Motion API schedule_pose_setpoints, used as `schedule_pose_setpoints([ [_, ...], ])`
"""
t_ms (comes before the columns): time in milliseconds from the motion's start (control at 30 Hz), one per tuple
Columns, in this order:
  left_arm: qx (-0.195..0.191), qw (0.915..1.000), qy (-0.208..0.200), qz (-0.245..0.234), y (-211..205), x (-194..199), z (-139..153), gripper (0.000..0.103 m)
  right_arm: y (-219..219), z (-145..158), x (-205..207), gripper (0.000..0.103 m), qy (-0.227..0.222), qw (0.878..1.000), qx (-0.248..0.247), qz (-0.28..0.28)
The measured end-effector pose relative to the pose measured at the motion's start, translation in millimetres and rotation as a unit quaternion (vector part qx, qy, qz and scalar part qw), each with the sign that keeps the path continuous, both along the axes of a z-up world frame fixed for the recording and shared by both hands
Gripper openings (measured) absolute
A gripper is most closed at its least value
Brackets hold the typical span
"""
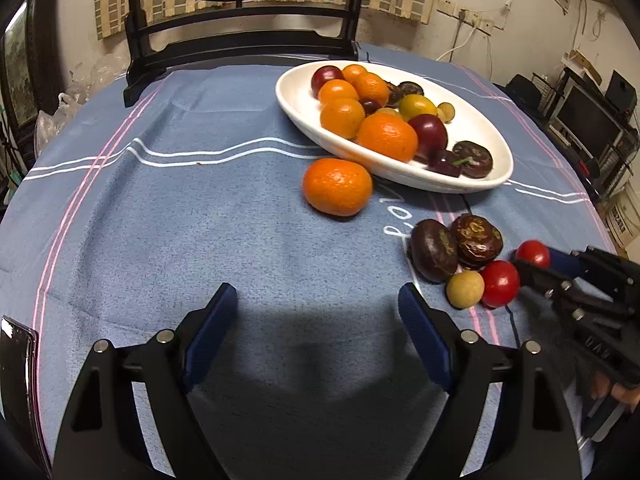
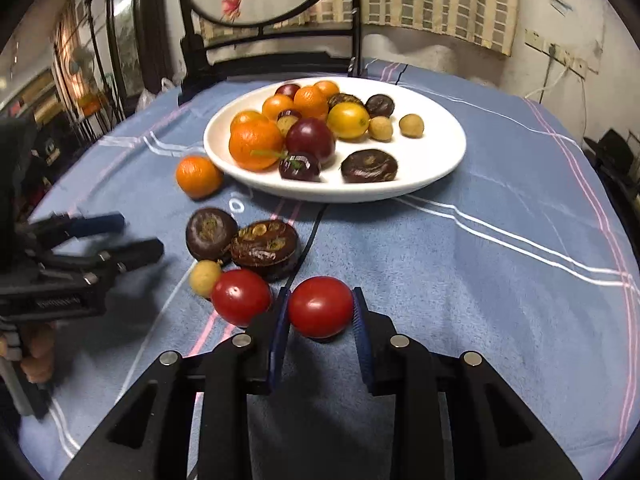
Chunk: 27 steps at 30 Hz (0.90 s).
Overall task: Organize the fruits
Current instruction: 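Grasp a red tomato with right tool while left tool grasps another tomato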
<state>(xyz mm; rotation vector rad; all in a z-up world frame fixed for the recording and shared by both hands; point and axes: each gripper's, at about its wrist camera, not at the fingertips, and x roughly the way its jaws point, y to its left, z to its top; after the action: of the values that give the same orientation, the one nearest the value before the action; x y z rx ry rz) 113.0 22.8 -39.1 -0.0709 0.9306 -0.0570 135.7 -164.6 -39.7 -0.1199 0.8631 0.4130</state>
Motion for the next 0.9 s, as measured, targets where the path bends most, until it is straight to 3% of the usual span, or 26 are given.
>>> schedule_pose_setpoints([
  [267,0.042,0.9987,0.006,-0.028,-21.2,-0.4,-7.8,0.079,-8.6,10.3,-6.2,0.031,-0.009,1.000,0.025,-0.001],
  [467,0.105,0.9914,-0.017,-0.076,-50.6,3.6,-3.5,0.067,-16.3,8.1,-2.9,0.031,0.002,0.999,0.033,-0.014],
  [767,0.114,0.9883,-0.036,-0.096,-71.7,20.7,-0.2,0.061,-19.2,10.5,-3.4,0.031,0.000,0.999,0.040,-0.021],
  [900,0.073,0.9904,-0.023,-0.115,-74.0,28.1,0.0,0.039,-18.7,10.5,-3.3,0.031,0.000,0.999,0.040,-0.020],
])
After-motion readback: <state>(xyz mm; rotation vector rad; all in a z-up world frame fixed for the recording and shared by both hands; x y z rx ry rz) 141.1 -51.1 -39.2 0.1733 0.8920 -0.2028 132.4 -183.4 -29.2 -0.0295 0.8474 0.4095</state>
